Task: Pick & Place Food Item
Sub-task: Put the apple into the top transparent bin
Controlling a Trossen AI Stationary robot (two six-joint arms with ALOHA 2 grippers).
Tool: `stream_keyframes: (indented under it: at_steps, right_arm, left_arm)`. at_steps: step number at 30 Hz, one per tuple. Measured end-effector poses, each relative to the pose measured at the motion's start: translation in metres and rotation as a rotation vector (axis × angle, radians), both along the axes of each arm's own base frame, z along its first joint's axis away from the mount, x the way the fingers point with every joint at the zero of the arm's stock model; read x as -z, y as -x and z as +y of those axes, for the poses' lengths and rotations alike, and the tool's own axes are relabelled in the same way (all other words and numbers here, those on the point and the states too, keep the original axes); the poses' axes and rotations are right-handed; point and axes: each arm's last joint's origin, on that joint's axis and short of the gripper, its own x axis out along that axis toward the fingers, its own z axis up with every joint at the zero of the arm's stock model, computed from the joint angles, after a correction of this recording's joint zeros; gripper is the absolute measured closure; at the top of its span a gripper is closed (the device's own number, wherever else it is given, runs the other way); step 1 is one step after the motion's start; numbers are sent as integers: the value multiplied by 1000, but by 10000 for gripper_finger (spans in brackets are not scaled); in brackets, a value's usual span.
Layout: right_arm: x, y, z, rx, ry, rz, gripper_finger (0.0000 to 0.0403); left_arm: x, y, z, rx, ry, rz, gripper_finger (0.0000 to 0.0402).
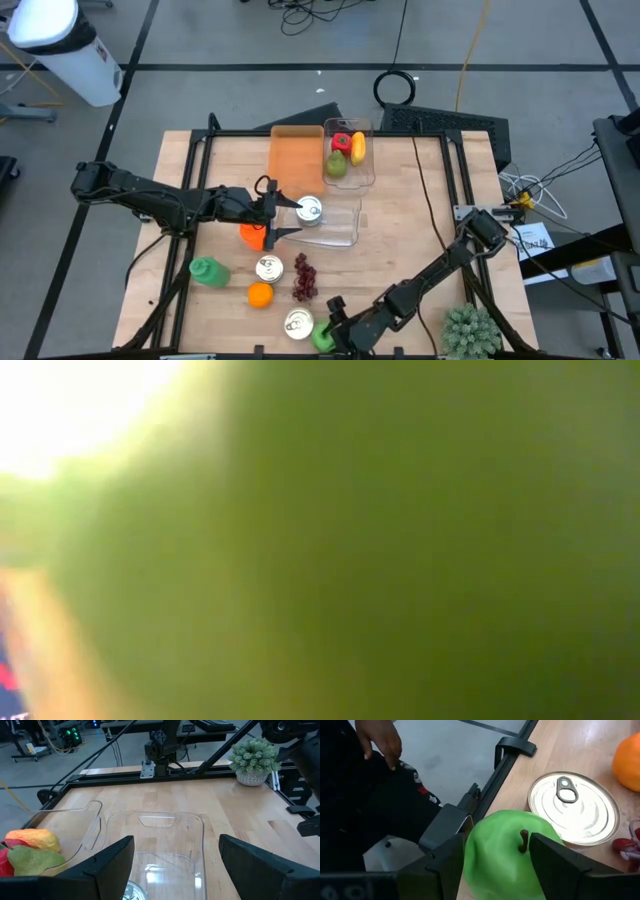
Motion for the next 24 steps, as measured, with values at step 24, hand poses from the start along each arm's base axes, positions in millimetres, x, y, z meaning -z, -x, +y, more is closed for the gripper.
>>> stream_keyframes:
  at_steps: [24]
  right_arm:
    - [-1, -4, -4, -6, -23, -8, 242]
  left_arm:
    - [0, 0, 0, 0, 0, 0, 101]
